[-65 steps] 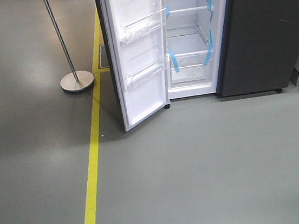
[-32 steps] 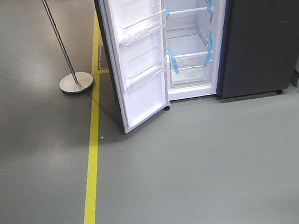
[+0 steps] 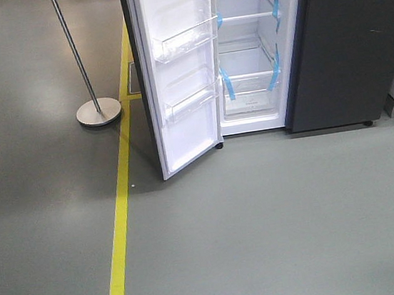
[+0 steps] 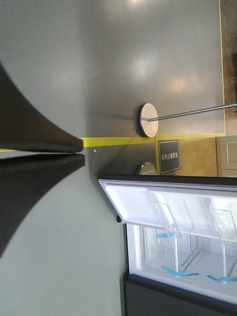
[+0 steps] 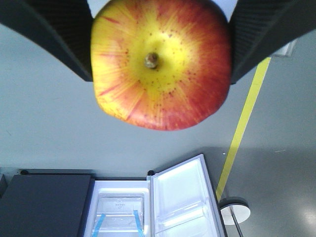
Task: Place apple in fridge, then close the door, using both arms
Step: 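Approach the open refrigerator shelves with the apple in the right gripper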
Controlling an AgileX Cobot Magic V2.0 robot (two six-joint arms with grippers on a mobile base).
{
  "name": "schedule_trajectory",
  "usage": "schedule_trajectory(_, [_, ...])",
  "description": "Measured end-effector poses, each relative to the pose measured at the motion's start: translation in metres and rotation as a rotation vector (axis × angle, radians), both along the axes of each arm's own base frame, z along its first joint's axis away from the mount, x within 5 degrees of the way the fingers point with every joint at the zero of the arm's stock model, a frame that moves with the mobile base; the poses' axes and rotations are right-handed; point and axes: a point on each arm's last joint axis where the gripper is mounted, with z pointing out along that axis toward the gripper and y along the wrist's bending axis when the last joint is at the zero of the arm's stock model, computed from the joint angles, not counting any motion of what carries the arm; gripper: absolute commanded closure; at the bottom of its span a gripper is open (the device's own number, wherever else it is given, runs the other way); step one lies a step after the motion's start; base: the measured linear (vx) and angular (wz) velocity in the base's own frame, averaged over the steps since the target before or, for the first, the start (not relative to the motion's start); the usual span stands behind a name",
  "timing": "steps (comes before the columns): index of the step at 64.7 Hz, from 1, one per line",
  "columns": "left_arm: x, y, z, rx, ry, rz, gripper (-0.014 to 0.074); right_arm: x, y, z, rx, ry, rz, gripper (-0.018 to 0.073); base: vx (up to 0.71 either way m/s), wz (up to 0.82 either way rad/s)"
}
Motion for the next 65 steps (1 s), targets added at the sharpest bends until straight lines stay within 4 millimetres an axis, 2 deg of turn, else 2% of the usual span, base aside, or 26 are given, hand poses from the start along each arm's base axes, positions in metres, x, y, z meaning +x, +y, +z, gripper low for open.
schedule_trajectory(65, [0.0,0.0,0.0,0.0,0.0,0.0,0.0602,0.0,0.0,0.0,0.0,0.0,0.0,0.0364,0.08,0.0])
